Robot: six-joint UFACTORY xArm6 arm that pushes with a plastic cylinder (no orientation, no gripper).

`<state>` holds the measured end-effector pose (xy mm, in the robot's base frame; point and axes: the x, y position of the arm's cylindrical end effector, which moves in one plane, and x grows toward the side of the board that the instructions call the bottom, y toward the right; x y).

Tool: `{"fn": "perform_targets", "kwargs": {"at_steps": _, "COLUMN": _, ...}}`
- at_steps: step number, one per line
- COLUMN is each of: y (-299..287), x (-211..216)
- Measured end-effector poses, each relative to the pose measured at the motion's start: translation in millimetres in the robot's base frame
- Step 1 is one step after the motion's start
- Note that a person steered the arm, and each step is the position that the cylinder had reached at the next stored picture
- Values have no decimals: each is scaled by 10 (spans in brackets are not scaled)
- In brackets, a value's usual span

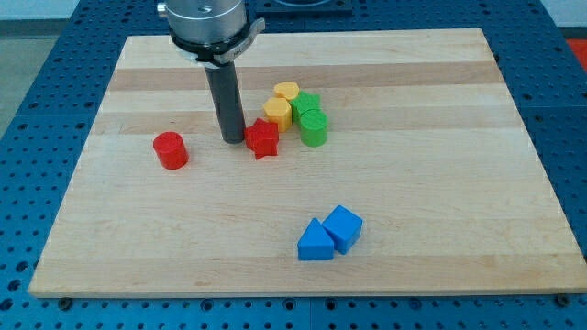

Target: Place the red star below the yellow hexagon

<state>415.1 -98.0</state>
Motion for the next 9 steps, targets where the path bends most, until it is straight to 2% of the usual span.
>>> {"fn": "perform_targets", "kwargs": {"at_steps": 5, "y": -95, "x": 174}}
{"fn": "perform_targets", "kwargs": {"at_steps": 7, "y": 181, "x": 174}}
{"fn": "perform_targets", "kwargs": {"at_steps": 9, "y": 223, "x": 174}}
